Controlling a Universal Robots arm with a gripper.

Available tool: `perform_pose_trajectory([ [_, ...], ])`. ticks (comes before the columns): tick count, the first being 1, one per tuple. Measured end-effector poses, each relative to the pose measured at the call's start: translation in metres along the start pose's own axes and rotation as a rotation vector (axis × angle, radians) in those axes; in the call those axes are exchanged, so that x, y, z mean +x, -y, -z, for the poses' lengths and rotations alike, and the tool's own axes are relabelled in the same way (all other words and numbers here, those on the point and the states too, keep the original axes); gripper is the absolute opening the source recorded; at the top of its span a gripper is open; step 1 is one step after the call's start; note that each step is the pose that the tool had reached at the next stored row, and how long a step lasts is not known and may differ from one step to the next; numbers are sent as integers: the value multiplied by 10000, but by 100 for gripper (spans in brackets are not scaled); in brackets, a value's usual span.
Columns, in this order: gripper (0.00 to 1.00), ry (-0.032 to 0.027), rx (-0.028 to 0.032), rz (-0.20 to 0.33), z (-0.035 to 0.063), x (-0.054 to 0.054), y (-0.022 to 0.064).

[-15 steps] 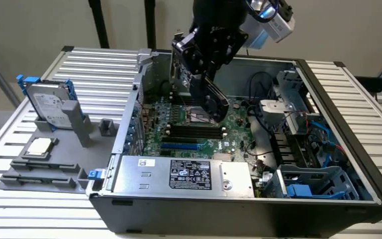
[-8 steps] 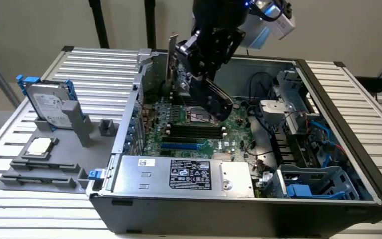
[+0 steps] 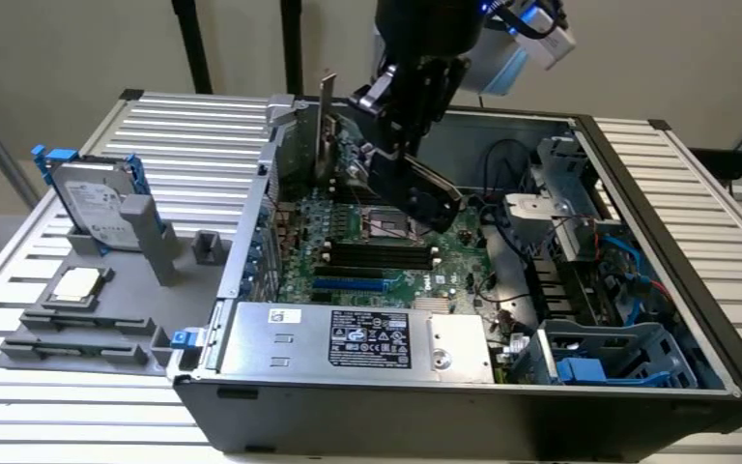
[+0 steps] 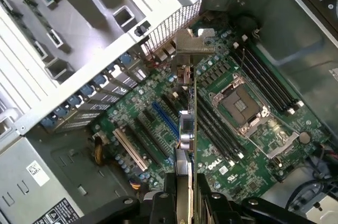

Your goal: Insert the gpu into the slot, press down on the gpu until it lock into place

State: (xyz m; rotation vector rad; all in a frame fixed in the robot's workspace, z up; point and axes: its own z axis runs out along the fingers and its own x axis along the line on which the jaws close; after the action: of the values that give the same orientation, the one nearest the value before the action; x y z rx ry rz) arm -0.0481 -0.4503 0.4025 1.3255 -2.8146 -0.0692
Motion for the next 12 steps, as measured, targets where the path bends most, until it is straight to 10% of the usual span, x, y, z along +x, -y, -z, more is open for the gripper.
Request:
perform_pose_trajectory([
  [12,26,56,152,2190,-45,-1,2],
])
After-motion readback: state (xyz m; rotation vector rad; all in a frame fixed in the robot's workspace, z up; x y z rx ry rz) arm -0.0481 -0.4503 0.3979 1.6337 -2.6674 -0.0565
